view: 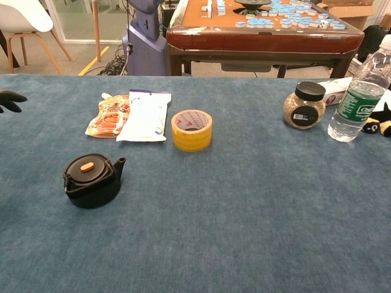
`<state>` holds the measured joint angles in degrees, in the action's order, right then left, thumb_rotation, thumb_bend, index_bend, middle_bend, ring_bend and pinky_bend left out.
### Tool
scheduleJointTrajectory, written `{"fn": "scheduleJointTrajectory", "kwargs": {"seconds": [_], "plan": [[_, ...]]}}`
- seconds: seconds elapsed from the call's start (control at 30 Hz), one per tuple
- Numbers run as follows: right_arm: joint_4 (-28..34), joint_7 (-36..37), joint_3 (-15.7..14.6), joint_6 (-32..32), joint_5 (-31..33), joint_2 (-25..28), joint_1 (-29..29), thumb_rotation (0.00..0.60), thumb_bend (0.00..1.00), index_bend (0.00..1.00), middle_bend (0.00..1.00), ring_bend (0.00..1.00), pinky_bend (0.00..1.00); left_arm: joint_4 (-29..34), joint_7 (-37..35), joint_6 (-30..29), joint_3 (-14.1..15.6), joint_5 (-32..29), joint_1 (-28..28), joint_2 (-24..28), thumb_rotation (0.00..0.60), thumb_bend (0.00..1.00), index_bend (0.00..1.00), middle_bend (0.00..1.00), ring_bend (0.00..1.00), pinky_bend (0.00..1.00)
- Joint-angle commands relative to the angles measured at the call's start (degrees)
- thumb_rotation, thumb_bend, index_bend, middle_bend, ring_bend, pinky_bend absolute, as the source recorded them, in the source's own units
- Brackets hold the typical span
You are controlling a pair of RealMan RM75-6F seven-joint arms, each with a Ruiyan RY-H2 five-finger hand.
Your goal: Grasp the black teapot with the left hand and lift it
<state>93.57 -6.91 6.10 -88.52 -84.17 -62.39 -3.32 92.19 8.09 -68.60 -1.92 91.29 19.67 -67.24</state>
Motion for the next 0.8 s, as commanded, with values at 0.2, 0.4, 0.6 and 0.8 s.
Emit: {"fn": "scheduleJointTrajectory", "kwargs": {"seconds": [0.2,0.4,0.6,0.8], "plan": [[-0.81,1.16,-0.17,-0.14,0.0,-0.23,0.33,0.6,0.12,0.18,0.28,0.22,0.31,1.64,2.19,3.12,0.8,1.64,3.04,-1.75,0.6,0.14,0.0,0.1,0.15,0.02],[-1.7,2.08,-0.31,-0.16,0.23,-0.5,0.66,0.6,0.12,0.18,0.28,0.22,0.31,2.94,3.42,5.83,0.69,2.29,5.82,-3.37,0.6,0.14,0.0,0.08,0.14,0.02],[-2.28,2.63,-0.37,-0.22,0.41,-0.58,0.95,0.6,0.12,0.18,0.28,0.22,0.31,3.78,4.57,8.11,0.0,1.48,8.23,-5.03,0.6,0.14,0.0,0.08,0.14,0.02],[-2.45,2.84,-0.38,-0.28,0.42,-0.46,1.12,0.6,0.12,0.18,0.28,0.22,0.31,4.87,5.61,10.0,-0.29,0.04,9.94,-6.15,0.6,0.13,0.0,0.07,0.13,0.02]]}}
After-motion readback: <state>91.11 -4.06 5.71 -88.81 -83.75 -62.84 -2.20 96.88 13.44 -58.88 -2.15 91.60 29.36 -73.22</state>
